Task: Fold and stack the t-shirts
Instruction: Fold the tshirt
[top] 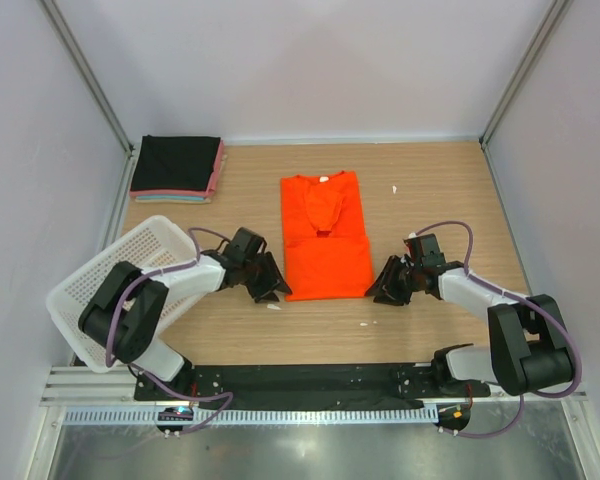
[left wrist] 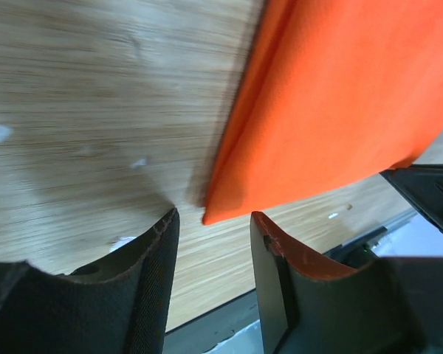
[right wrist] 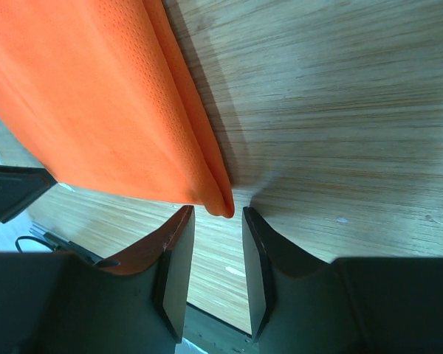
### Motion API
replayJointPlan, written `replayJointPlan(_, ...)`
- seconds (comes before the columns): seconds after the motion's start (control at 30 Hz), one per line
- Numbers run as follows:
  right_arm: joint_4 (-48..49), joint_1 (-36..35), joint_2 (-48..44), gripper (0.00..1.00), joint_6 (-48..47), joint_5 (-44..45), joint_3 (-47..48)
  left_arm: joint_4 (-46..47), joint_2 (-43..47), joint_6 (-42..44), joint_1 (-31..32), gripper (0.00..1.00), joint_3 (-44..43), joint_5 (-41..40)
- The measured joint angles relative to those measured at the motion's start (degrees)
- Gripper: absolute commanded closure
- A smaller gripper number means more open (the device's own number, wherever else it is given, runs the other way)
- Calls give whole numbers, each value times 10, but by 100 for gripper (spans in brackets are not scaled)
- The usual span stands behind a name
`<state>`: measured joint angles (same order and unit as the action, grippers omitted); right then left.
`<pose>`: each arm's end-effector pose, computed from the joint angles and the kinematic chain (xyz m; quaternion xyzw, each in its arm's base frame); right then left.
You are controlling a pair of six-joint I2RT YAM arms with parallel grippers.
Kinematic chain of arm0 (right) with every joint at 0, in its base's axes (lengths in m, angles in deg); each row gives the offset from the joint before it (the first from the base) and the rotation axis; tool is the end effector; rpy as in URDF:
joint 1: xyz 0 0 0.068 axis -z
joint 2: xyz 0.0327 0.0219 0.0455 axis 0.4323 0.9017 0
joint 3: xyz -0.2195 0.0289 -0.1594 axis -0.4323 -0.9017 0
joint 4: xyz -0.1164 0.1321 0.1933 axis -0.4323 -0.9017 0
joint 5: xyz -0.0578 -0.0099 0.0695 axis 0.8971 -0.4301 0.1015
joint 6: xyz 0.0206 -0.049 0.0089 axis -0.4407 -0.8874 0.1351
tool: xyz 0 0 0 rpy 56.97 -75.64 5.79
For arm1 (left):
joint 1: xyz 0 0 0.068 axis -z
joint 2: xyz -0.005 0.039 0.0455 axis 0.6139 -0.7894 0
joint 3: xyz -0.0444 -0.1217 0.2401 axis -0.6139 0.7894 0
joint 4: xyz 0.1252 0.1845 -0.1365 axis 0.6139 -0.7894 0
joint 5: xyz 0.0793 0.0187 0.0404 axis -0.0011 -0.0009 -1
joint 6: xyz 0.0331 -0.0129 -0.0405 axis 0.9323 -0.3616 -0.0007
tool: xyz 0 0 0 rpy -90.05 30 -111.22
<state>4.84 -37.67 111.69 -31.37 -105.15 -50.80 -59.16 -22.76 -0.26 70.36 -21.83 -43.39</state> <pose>0.2053 0.0580 0.1383 0.1877 0.9331 0.2789 0.1281 0.2271 -0.1561 0.1435 -0.1951 0.9379 -0.2754 0.0807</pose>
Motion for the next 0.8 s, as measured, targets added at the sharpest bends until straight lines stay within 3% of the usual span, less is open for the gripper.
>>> replayJointPlan(0.4,2,0,1,71,0,14,-1,59,-31,-50,13,73,10,26)
replayJointPlan(0.57,8,0,1,99,-7,24,-7,67,-34,-58,14,99,17,25)
replayJointPlan(0.8,-5,0,-21,99,-17,38,-13,59,-28,-57,16,100,17,16)
